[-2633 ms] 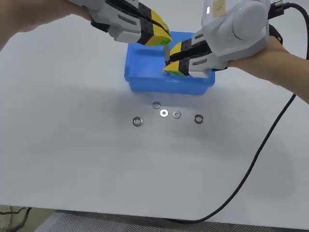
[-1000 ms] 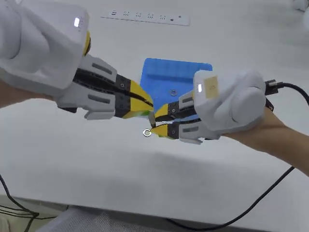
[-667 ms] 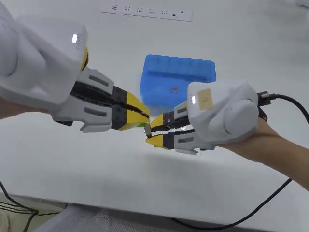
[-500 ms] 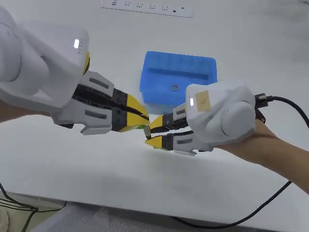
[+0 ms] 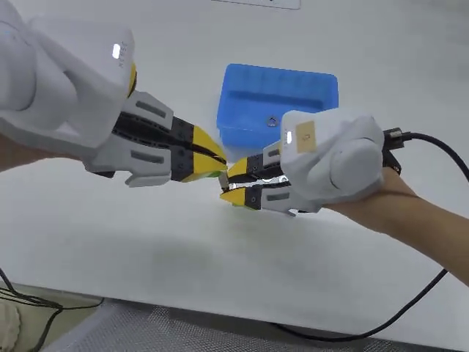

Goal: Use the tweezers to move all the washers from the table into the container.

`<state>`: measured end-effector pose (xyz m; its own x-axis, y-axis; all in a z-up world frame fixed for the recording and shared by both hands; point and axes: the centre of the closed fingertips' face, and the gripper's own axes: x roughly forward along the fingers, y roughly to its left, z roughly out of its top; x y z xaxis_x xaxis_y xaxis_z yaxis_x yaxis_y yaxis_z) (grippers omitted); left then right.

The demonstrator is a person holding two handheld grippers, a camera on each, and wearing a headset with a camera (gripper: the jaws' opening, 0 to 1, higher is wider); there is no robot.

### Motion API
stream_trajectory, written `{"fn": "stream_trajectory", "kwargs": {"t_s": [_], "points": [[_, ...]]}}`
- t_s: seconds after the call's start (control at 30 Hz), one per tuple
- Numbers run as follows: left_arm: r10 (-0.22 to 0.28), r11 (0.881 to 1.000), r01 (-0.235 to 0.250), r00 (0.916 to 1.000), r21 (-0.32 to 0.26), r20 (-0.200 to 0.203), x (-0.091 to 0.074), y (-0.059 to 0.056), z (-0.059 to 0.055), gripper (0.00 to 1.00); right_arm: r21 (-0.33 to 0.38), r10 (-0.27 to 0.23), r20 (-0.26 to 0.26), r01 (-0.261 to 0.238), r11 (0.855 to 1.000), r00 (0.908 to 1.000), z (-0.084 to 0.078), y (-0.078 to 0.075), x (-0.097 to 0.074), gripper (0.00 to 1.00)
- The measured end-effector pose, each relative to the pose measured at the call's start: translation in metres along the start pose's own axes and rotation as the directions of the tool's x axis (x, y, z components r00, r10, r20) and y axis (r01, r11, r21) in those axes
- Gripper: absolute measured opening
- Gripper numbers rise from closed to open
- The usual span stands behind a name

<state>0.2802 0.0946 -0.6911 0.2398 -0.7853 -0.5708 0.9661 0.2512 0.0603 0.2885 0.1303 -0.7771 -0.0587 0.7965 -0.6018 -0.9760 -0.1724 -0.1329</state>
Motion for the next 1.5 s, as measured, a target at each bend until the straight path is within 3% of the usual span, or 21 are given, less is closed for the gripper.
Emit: {"fn": "stream_trajectory", "kwargs": {"t_s": [0.17,0.8,1.5], "points": [[0.001,1.0,-0.001,1.0,0.009,-0.001,0.003,0.004,0.0,0.05,0.012,-0.006,-0.001,0.006,1.0,1.0,-0.003,-0.006,0.001,0.11],[-0.021,1.0,0.021,0.9997,-0.019,-0.009,0.007,0.016,-0.021,0.05,0.038,0.009,-0.022,-0.008,0.999,0.9997,-0.016,-0.005,0.006,0.11],[-0.027,0.999,0.027,0.9996,-0.019,-0.011,0.01,0.015,-0.02,0.05,0.036,0.024,-0.023,-0.023,0.999,0.9995,-0.015,-0.005,0.006,0.1]]}}
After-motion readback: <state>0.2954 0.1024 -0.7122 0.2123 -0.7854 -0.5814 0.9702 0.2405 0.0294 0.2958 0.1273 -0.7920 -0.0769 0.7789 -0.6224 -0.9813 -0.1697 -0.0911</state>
